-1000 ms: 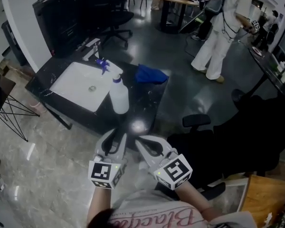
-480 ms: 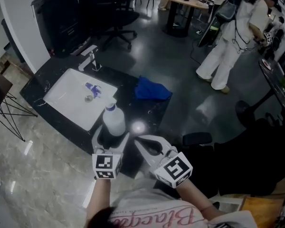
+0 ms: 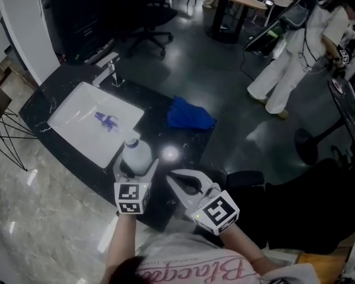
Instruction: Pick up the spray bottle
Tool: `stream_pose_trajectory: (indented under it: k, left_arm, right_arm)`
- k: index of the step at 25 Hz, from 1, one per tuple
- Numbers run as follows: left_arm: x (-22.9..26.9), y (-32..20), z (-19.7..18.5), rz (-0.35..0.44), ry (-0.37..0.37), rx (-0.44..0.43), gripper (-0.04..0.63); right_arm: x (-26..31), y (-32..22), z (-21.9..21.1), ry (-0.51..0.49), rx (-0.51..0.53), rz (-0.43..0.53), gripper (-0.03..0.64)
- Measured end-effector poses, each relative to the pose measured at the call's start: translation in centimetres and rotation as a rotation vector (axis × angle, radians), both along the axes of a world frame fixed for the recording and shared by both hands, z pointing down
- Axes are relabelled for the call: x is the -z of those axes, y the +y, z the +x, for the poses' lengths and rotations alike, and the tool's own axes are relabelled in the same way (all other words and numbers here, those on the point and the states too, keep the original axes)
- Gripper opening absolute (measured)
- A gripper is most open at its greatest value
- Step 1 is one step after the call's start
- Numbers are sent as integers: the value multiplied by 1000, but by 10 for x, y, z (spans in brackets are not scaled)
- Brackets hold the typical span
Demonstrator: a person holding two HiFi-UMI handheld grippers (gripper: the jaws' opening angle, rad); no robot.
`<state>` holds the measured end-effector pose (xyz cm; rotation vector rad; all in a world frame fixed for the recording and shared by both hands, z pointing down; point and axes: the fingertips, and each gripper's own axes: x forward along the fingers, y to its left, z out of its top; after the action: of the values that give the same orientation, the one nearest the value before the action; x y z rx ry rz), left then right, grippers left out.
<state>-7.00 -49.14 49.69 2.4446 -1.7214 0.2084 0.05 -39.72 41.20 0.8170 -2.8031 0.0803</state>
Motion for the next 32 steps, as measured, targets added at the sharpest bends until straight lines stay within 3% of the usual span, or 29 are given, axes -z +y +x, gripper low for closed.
stream_pose_trajectory:
  k: [10,25,32]
  left_arm:
    - [4,-9,2,8,-25,-34,408]
    - [111,7,-2,82,2,-144,408]
    - [145,14,-12,119,5,-119,408]
  right_arm:
    - [14,-6,-8,-92,-10,-24,2]
    - [48,-15,-27,-97,-86,50,2]
    - [65,-19,-30,-90,-93,108,2]
